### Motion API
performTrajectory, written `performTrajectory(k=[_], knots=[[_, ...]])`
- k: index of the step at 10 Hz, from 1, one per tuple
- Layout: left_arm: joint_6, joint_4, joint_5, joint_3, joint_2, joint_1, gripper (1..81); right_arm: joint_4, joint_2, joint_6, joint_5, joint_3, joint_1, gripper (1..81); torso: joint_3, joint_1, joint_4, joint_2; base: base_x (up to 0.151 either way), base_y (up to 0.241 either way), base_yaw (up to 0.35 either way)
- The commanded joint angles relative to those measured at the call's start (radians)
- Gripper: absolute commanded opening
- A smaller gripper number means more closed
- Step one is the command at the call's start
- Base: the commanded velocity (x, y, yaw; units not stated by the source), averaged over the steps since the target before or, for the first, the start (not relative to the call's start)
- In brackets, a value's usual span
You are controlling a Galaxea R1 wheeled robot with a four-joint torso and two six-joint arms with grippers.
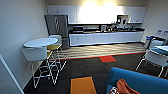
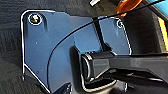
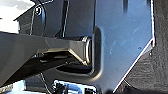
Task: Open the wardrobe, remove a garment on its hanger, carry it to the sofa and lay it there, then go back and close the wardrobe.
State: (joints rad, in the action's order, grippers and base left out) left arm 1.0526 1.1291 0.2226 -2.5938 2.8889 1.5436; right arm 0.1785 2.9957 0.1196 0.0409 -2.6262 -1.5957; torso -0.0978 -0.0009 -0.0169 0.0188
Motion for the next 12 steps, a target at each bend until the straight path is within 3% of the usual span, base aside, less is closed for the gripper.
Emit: performTrajectory(k=[1, 9, 12], knots=[[0.003, 0.0, -0.029, 0.001, -0.009, -0.033, 81.1, 0.009, -0.001, 0.002, -0.053, -0.015, 0.033, 81.1, 0.0, 0.001, 0.0, 0.0, 0.0, 0.0, 0.261], [0.003, 0.0, -0.029, 0.001, -0.005, -0.029, 81.1, 0.013, -0.001, -0.003, -0.05, -0.03, 0.029, 81.1, 0.0, 0.001, 0.0, 0.0, 0.0, 0.0, 0.261], [0.003, 0.001, -0.028, 0.001, -0.006, -0.029, 81.1, 0.018, -0.031, -0.008, -0.042, 0.034, 0.029, 81.1, 0.0, 0.001, 0.0, 0.0, 0.0, 0.0, 0.261]])
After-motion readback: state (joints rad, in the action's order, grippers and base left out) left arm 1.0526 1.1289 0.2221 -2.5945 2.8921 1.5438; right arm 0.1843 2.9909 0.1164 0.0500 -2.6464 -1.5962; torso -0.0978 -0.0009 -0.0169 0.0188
